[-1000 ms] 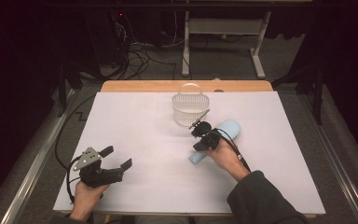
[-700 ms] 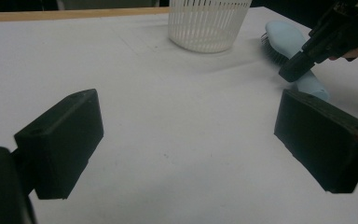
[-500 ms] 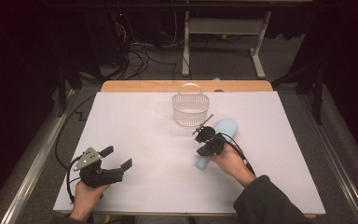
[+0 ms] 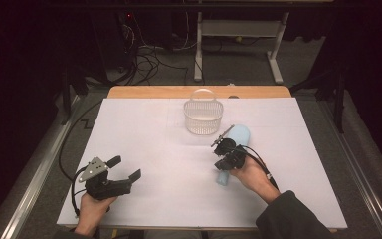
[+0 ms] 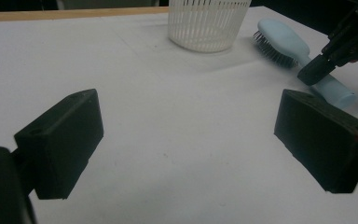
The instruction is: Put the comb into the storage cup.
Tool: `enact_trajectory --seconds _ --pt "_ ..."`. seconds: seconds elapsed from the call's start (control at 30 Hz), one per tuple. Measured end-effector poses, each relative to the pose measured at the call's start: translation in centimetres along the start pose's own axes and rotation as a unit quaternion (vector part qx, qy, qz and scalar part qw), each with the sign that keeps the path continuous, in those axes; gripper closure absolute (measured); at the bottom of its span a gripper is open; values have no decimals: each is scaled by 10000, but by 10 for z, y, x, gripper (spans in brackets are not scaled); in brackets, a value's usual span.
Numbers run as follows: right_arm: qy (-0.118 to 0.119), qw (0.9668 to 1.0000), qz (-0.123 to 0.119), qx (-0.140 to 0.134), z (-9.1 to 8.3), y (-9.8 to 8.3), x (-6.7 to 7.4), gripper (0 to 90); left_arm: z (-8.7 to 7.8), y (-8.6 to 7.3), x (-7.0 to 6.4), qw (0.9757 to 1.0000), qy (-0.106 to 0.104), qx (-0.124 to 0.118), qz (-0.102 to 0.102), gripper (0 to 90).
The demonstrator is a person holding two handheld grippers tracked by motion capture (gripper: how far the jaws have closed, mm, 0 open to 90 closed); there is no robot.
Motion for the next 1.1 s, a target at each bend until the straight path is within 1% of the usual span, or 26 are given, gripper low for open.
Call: enact_trajectory --seconds 0.1,0.17,0.2,0.27,0.33,0.4,0.6,0.63,0.7,0.77,0.83,0.9,1.07,1.1 --pt "1 10000 -7 -8 -1 -3 -2 899 0 0 0 10000 3 2 -2 70" --pt "-11 10000 52 17 -2 -6 -3 899 0 0 0 10000 4 3 -1 70" --pt "-8 10000 13 -14 -2 -6 -4 899 0 0 0 10000 4 0 -2 70" --pt "-31 10000 81 -5 -4 -9 -5 899 0 0 0 10000 4 6 -3 70" --pt "-51 10000 47 -15 -5 -10 -8 899 0 0 0 10000 -1 3 -8 70" --pt "-59 9999 112 -2 -6 -12 -9 899 0 0 0 10000 -2 -1 -22 70" --pt "-110 9999 133 2 -9 -17 -16 899 1 0 0 10000 4 13 -26 70" --pt "-124 9998 179 12 -9 -18 -16 899 1 0 0 10000 3 13 -29 70" --pt "-140 9998 140 -5 -10 -19 -18 899 1 0 0 10000 3 17 -27 70" --pt "-164 9996 234 28 -11 -21 -19 898 1 -1 0 10000 3 21 -25 70" --pt "-181 9997 152 -10 -11 -22 -23 898 1 -1 0 10000 5 21 -27 70" --pt "-192 9995 270 9 -12 -23 -24 897 1 -1 0 10000 3 21 -30 70" --pt "-272 9993 244 -10 -13 -25 -31 896 1 -1 0 10000 6 25 -34 70" --pt "-289 9991 299 8 -14 -26 -31 896 1 -1 1 10000 4 25 -34 70"
Point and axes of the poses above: each handheld gripper's, and its own axes: z roughly forward along the jaws, y roughly out of its top, x roughly to its left, the point moved 2 cm from there along z, roughly forward along the jaws, and after that the axes turned 9 degrees about z, right-handed, at the moved point
